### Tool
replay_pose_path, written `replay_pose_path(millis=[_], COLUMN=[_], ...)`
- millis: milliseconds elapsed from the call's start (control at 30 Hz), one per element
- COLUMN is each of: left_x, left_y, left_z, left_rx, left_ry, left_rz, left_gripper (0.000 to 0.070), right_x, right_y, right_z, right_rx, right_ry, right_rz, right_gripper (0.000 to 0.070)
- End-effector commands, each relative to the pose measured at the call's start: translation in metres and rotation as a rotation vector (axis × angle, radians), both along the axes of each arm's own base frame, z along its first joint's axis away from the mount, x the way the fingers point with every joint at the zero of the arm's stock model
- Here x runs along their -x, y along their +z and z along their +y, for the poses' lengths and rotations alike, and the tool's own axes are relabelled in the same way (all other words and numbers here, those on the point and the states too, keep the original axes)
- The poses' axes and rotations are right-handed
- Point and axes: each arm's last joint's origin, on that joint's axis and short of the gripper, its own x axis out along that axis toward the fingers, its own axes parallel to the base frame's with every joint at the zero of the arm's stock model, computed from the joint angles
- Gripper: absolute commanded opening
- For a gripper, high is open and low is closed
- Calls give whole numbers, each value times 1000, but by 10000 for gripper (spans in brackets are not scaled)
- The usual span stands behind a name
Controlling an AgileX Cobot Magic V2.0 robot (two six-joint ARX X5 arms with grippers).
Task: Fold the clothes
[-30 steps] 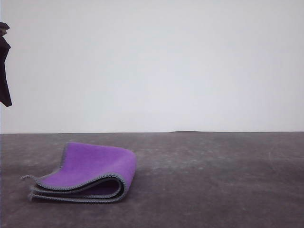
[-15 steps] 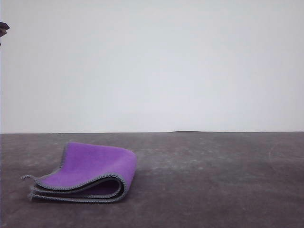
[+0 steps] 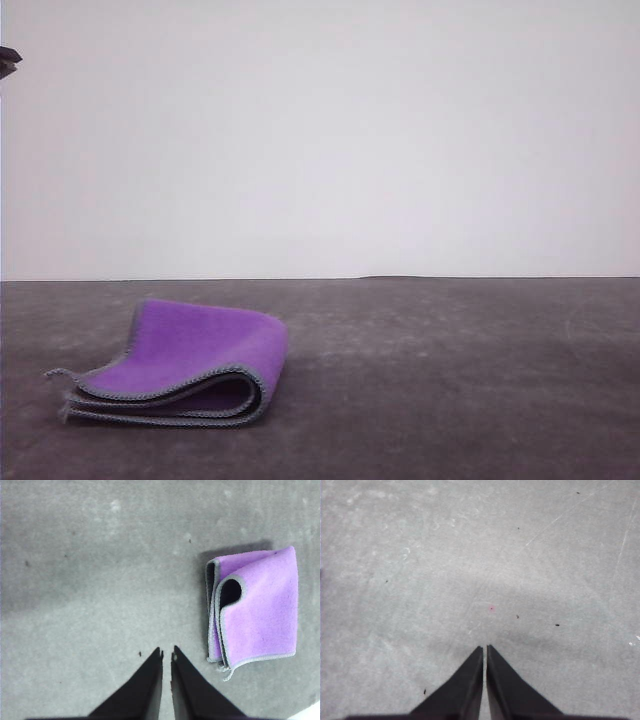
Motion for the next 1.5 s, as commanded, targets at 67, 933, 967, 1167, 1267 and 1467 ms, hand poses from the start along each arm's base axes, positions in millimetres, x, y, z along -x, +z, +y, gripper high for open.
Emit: replay_pose_path(millis=[67, 933, 967, 1167, 1267, 1467], left_x=[-2, 103, 108, 130, 136, 143], left_y=[1, -45, -48, -72, -80, -85], left_z=[0, 5, 5, 7, 8, 8], left_rx=[2, -180, -183, -224, -225, -231], left_ry=[2, 189, 195, 300, 358, 372], left_rz=[-5, -804, -822, -903, -919, -925], left_gripper=[17, 17, 17, 17, 17, 17], right_x=[-1, -1, -1, -1, -1, -1], right_y=[1, 1, 1, 1, 1, 1], right_z=[0, 0, 0, 0, 0, 0], right_rx=[-10, -10, -10, -10, -10, -10], right_ry=[-5, -5, -5, -5, -5, -5], right_rz=[-5, -5, -5, -5, -5, -5], right_gripper=[4, 4, 4, 4, 4, 4])
